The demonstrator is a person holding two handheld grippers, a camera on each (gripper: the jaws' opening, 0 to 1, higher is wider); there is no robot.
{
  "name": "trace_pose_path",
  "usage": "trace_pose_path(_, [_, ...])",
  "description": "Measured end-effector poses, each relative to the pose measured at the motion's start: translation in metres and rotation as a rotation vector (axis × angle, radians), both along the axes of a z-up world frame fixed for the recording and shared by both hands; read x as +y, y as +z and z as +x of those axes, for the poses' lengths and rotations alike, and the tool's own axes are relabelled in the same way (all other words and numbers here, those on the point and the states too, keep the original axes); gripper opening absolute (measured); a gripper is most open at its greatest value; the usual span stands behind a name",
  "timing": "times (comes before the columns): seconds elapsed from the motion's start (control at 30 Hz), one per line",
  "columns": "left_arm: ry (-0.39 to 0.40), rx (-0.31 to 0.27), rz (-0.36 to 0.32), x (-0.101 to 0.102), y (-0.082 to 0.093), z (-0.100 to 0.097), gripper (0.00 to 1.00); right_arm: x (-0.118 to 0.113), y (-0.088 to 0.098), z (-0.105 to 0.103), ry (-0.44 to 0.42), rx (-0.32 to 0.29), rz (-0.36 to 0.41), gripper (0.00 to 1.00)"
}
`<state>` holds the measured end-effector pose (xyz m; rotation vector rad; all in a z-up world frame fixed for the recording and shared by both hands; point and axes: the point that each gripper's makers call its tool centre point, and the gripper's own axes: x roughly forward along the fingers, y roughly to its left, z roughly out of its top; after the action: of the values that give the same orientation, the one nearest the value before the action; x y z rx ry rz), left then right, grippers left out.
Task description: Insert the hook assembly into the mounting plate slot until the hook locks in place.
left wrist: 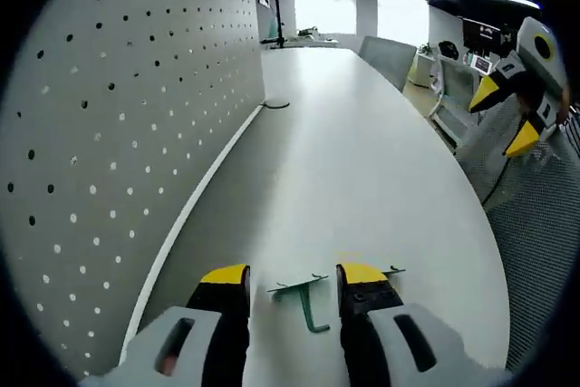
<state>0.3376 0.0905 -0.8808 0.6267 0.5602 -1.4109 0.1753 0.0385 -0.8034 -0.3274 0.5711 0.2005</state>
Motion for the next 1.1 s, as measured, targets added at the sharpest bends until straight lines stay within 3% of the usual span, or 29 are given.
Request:
trace_pose_path(0.1, [-0.034, -0.038, 0.012, -0.002, -0.001, 0.002, 0.36, 0.0, -0.001, 0.0, 0.001, 0.004, -0.003, 0.28])
trace_pose_path(0.2, [-0.056, -0.028, 0.021, -0.004, -0.002, 0.001, 0.34, 0.001, -0.002, 0.0, 0.003, 0.009, -0.006, 0.27])
trace_pose_path(0.37, [-0.116, -0.046, 0.069, -0.005, -0.008, 0.0, 0.22, 0.001, -0.004, 0.0, 0.007, 0.015, -0.015, 0.27])
trace_pose_path(0.6, [-0.11, -0.01, 0.104, -0.002, -0.014, 0.005, 0.06, 0.001, -0.004, 0.0, 0.006, 0.015, -0.016, 0.26])
trace_pose_path(0.73, [-0.11, -0.012, 0.156, 0.004, -0.016, 0.005, 0.04, 0.001, -0.003, 0.0, 0.006, 0.013, -0.017, 0.26])
trace_pose_path(0.93, [-0.069, 0.042, 0.162, 0.008, -0.016, 0.005, 0.02, 0.001, -0.003, 0.0, 0.006, 0.012, -0.019, 0.26])
trace_pose_path(1.1, [-0.018, 0.041, 0.181, 0.014, -0.017, 0.009, 0.01, 0.001, -0.003, 0.0, 0.008, 0.012, -0.019, 0.26])
